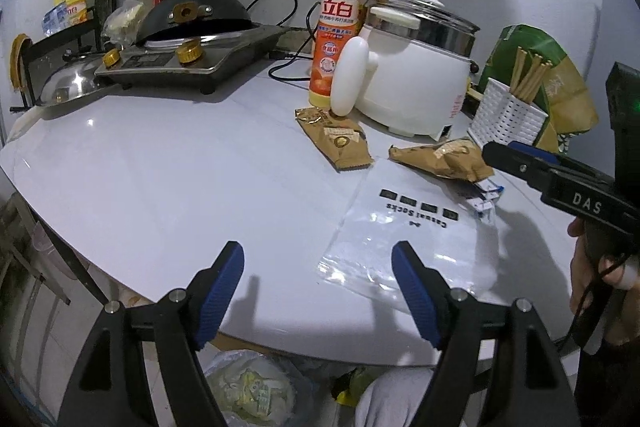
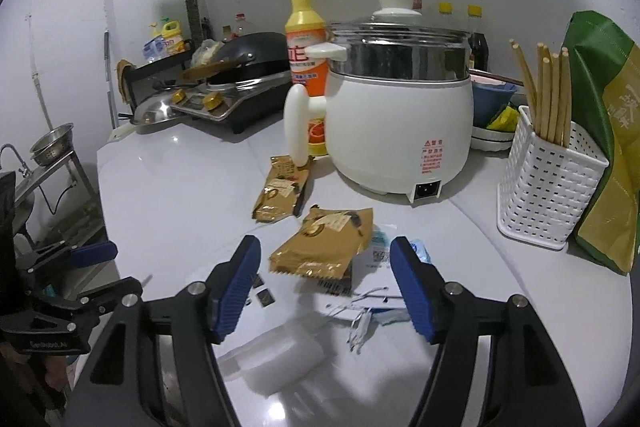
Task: Collect trash
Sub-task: 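Close the right tool on the brown snack wrapper while the left tool approaches the clear bag, then close the left tool on the clear Casual Socks bag, then lift the clear bag and brown wrapper and carry them down to the trash bin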
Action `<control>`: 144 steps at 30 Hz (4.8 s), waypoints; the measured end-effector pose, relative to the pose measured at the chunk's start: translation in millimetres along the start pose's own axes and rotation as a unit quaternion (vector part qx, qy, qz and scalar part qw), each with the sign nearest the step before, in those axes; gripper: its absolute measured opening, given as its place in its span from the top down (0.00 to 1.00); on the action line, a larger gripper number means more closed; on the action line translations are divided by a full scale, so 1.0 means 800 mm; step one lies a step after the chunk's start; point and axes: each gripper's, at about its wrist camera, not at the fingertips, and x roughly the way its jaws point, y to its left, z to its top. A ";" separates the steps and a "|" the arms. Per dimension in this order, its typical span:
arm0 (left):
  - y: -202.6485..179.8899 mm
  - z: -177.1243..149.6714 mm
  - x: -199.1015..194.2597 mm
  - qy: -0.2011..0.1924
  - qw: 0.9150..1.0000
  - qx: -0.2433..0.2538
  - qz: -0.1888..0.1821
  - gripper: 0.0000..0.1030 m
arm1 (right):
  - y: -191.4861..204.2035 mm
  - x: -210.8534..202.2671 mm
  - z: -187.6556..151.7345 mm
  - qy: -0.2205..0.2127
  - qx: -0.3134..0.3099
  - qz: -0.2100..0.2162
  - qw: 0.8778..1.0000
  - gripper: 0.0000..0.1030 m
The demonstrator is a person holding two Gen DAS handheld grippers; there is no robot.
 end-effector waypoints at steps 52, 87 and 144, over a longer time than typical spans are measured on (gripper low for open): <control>-0.068 0.041 0.121 0.068 0.983 0.027 -0.171 0.38 | -0.060 0.037 -0.018 0.019 0.036 0.007 0.999 0.98; -0.037 0.035 -0.026 -0.040 0.993 0.053 -0.100 0.87 | -0.002 -0.062 0.001 -0.053 0.001 0.015 0.998 0.98; 0.201 -0.227 -0.065 0.023 0.994 -0.104 0.013 0.87 | 0.327 0.019 -0.163 0.084 -0.195 0.135 0.968 0.98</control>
